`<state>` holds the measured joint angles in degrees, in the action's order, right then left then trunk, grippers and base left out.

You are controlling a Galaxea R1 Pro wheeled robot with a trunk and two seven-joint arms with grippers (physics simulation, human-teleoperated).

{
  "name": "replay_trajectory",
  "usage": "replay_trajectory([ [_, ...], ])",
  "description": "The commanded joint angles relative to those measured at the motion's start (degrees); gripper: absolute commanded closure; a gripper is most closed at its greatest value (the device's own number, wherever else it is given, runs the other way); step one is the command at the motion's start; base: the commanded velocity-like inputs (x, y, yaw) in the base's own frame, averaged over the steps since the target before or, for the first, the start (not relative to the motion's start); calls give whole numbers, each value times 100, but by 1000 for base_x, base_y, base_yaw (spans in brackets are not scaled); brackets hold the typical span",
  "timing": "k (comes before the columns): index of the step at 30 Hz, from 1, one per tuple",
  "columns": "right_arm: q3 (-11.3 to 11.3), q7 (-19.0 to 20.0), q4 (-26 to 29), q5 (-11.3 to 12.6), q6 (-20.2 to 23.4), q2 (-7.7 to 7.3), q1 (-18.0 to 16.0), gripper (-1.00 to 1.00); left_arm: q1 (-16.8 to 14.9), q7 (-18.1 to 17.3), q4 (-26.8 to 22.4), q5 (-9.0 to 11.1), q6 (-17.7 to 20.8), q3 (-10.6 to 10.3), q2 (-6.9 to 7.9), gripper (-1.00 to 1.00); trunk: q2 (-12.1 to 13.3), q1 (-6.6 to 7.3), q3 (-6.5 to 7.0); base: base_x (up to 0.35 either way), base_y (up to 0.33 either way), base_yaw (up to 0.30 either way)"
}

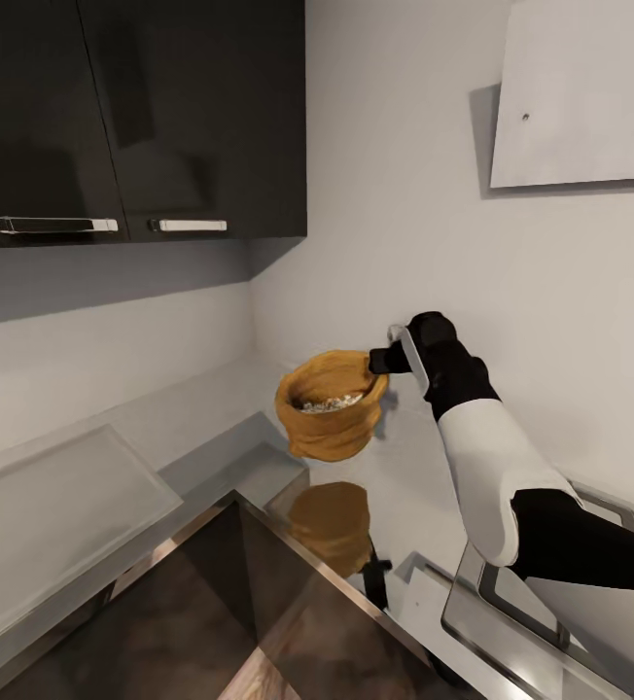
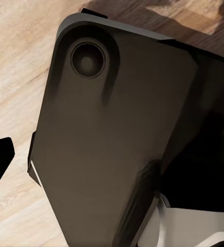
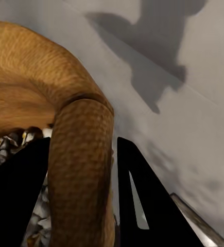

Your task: In the kitchen, take the popcorn bag from the countertop, put it into the microwave, and heat it until the popcorn is cooked so the cooked popcorn ends up inside the bag.

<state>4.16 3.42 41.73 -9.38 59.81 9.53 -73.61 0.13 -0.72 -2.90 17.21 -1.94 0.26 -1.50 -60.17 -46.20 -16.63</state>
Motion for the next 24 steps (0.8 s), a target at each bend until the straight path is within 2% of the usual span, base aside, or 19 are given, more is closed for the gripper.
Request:
replay_trajectory([
  [1,70,33,9,-50,19,6,-4,100,2,-7,-8,31,-10,0,0,-100,-4,0,-6,0,0,0],
  [6,109,19,11,-55,19,5,-4,100,1,-7,-9,35,-15,10,-12,-100,-4,0,-6,-103,0,0],
  [24,120,33,14,-55,19,14,-4,100,0,1,-3,32,-123,18,-44,-100,-4,0,-6,-340,0,0],
])
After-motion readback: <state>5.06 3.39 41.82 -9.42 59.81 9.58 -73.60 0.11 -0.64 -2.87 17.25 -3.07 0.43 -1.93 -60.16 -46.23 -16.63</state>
